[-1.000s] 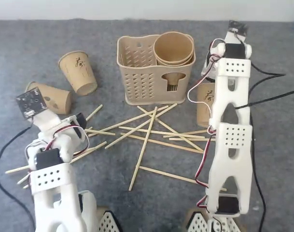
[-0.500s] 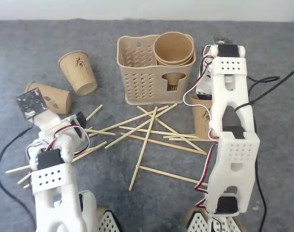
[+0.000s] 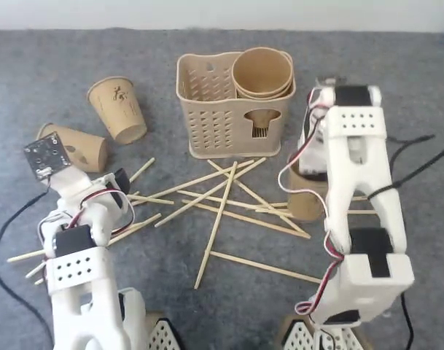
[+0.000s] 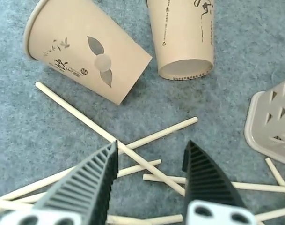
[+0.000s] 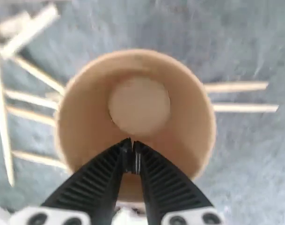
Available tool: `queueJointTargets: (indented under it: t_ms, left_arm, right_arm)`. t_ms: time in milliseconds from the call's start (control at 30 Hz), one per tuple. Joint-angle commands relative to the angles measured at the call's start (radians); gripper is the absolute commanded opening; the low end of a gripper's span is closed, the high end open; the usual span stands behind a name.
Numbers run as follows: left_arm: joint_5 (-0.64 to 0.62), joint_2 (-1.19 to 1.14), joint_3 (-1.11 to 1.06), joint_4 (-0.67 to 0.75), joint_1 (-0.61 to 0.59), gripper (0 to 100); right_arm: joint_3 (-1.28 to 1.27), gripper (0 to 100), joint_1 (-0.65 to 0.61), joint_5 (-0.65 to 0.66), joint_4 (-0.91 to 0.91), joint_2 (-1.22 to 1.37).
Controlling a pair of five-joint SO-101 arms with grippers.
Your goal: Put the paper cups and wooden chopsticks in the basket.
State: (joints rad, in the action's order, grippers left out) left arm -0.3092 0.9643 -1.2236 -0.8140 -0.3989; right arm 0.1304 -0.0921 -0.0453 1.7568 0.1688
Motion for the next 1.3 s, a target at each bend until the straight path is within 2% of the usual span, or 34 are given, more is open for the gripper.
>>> queueJointTargets:
  t_ms: [0,267,467,633,767,1000,1267]
  left_arm:
    - [0.012,0.031,0.005,0.025,-0.003,21]
    - [0.012,0.031,0.005,0.025,-0.003,21]
    - [0.012,0.031,0.005,0.025,-0.003,21]
    - [0.014,0.031,0.005,0.025,-0.003,21]
    - [0.014,0.031,0.005,0.025,-0.003,21]
    - [0.014,0.031,0.005,0.025,-0.005,21]
    - [0.014,0.032,0.005,0.025,-0.005,21]
  right_arm:
    - [-0.172,0.9,0.002,0.054,-0.007,-0.127]
    - [-0.322,0.9,0.058,0.066,-0.145,-0.272]
    - [-0.324,1.4,0.050,0.110,-0.116,-0.486]
    - [-0.321,10.2,0.053,0.118,-0.068,-0.662]
    - [-0.325,11.2,0.084,0.118,-0.067,-0.742]
    - [-0.374,11.3,0.176,0.144,-0.139,-0.702]
    - [-0.499,11.3,0.179,0.137,-0.326,-0.516]
